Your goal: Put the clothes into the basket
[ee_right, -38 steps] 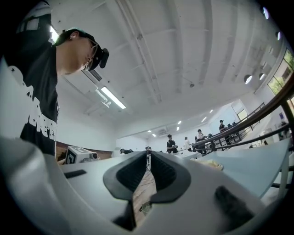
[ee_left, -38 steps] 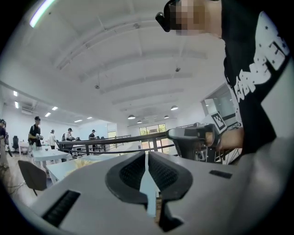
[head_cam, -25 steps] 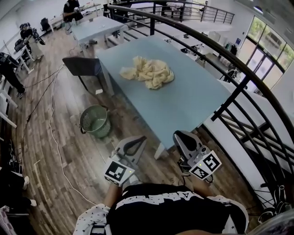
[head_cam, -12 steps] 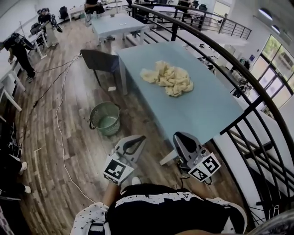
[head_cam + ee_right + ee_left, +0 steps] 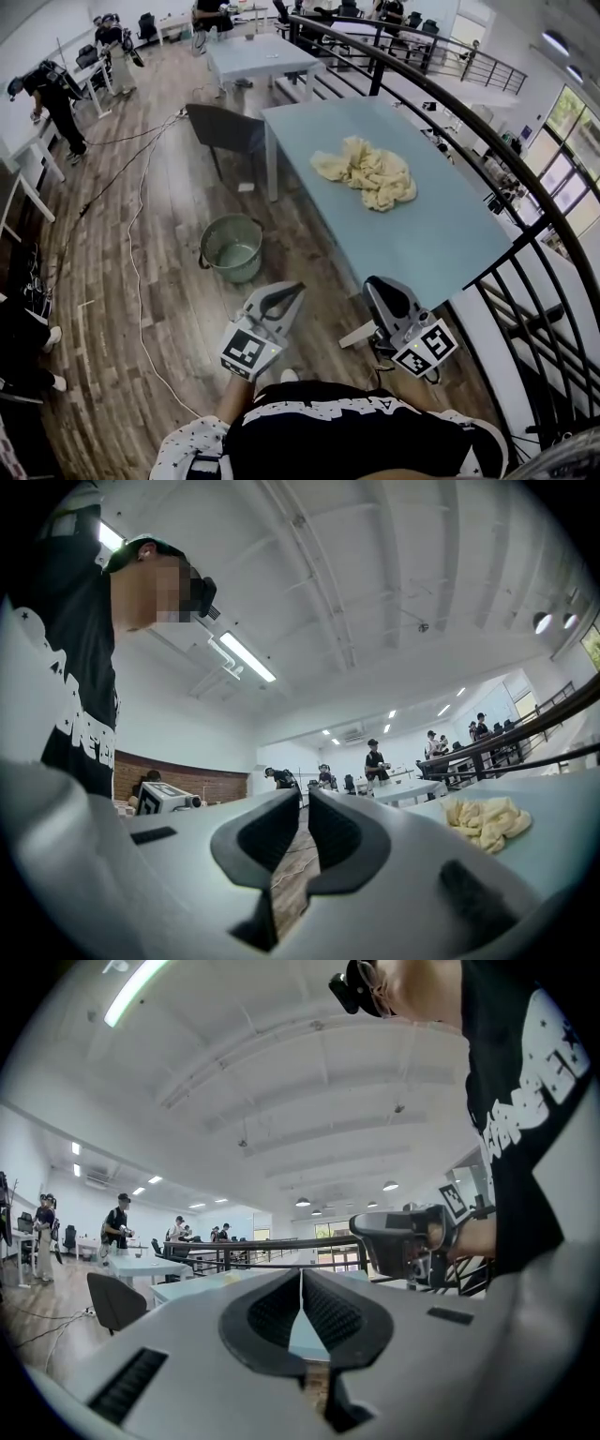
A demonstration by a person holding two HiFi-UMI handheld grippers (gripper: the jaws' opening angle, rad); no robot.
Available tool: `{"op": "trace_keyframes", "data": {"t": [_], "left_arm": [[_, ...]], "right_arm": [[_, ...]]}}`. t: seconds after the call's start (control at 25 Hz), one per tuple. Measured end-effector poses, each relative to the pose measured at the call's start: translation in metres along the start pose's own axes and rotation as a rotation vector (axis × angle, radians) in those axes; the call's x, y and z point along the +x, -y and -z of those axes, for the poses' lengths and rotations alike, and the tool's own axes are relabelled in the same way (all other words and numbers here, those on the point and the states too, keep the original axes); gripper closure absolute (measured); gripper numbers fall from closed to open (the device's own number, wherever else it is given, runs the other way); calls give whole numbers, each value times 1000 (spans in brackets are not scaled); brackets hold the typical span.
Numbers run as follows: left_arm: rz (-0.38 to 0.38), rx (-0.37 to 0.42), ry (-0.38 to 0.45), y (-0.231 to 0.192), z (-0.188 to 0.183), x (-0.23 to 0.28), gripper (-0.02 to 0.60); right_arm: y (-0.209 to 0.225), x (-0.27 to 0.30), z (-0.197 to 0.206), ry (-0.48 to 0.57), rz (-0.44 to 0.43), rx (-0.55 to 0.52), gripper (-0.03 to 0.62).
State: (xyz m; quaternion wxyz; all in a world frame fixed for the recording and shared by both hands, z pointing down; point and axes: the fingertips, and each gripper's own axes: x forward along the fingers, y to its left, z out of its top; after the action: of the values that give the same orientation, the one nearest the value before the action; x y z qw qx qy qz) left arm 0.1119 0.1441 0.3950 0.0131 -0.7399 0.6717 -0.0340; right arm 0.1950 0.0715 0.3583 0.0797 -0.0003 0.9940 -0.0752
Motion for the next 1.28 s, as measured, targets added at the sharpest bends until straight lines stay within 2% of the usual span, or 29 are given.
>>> {"op": "trace_keyframes", "data": {"t": [0.36,0.52,0.88,1.0,1.16,1.28], "left_arm": [[-27,23,-7,-33,2,-26,566],[-22,26,4,-39,3,-29,566],[-1,-49,8,-39,20,-33,566],[-21,-42,5,-46,23,-35,566],[-45,-79,12,-60,23,-36,566],[-65,-35,-14,-70,23,-37,566]], "right_arm": [[-22,32,9,32,-19,7,560],[-23,34,13,28,-1,6,560],[-23,35,21,-20,35,-3,560],[-23,44,24,-25,15,-2,560],[-19,58,27,-28,-8,5,560],[-12,70,28,-27,-16,5,560]]}}
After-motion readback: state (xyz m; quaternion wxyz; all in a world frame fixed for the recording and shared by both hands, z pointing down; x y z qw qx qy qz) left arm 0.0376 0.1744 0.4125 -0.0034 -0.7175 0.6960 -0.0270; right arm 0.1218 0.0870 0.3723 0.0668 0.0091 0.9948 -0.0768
